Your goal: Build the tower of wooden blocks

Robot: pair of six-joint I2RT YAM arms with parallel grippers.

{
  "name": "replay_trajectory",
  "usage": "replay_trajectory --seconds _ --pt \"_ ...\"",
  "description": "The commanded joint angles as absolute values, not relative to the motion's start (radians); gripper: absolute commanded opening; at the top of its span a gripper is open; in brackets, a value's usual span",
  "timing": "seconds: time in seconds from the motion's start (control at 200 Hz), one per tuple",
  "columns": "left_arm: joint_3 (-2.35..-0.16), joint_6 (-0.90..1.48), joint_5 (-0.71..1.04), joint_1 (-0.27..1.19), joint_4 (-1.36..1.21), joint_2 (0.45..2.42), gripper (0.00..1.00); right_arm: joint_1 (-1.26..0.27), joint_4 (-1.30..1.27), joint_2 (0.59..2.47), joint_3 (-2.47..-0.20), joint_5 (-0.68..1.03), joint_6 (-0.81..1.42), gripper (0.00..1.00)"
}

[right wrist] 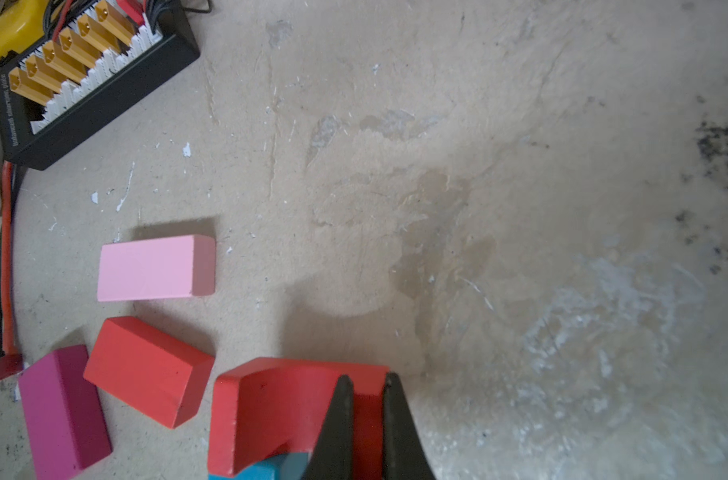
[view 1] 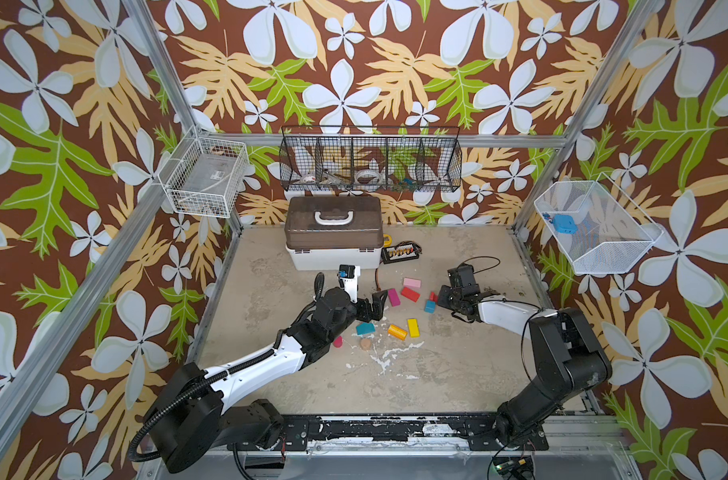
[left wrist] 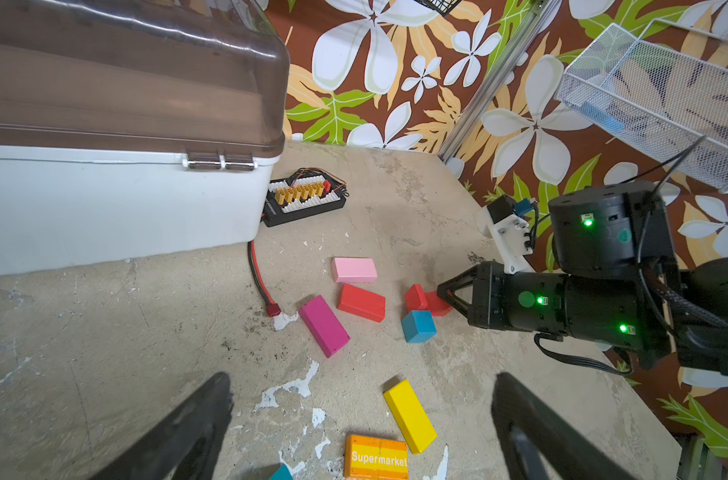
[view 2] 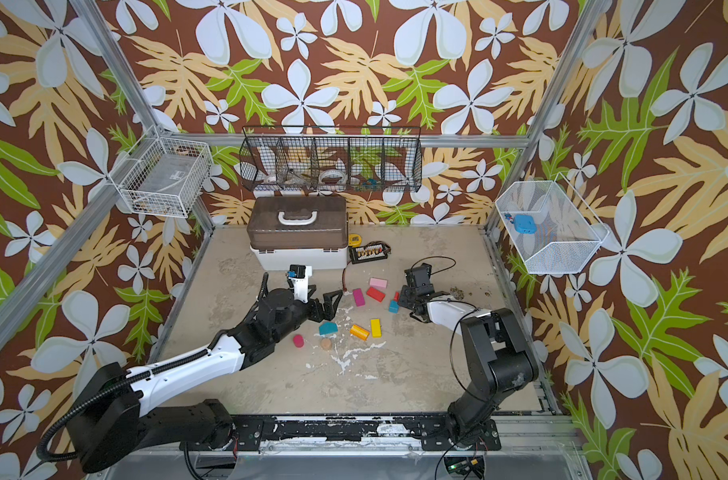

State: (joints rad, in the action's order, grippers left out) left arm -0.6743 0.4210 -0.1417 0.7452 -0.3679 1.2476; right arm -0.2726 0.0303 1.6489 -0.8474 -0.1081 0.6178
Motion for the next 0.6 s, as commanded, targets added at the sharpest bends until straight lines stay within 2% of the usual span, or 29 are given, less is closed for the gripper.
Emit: replay_trajectory --seconds 0.0,0.596 --pt "-0.684 0.420 -0.143 0.746 -0.363 1.251 0.98 -0.273 0.022 1.632 -0.835 -0.119 0.626 0.09" --pt "-0.684 0.420 -0.143 0.746 -0.362 1.255 0.98 -0.294 -0.011 1.648 -0.813 -0.112 0.640 0.11"
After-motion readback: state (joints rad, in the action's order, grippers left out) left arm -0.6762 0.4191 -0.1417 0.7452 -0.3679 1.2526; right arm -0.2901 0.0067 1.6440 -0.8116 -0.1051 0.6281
